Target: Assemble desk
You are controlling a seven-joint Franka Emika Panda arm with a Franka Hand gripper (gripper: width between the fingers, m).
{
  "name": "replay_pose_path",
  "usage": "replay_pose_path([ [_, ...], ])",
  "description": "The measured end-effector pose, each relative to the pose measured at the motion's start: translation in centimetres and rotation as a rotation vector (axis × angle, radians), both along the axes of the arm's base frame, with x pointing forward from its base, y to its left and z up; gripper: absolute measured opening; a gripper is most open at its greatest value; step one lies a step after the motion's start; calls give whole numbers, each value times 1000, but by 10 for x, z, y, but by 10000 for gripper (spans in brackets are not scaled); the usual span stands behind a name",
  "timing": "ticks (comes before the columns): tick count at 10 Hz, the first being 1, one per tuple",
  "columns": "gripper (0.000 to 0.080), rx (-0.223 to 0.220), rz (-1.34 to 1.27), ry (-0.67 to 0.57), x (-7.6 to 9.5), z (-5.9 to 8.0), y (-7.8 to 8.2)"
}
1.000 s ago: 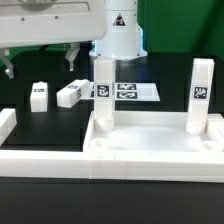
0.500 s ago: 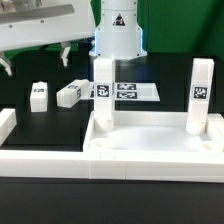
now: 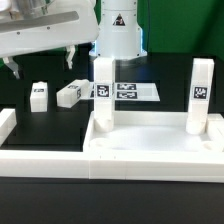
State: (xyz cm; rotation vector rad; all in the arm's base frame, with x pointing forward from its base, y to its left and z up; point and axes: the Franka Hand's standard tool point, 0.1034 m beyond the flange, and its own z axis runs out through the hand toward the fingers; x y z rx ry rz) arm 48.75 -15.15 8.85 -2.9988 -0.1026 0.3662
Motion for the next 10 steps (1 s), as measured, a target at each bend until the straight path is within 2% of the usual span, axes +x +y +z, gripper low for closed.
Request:
replay_pose_path([
  [1, 649, -10, -75, 41, -13, -8, 8],
  [2, 649, 10, -142, 120, -26, -12, 15],
  [6, 649, 21, -159, 143, -27, -17, 13],
  [8, 649, 32, -301, 226, -47, -22, 5],
  [10, 649, 39, -331, 255, -58, -30, 0],
])
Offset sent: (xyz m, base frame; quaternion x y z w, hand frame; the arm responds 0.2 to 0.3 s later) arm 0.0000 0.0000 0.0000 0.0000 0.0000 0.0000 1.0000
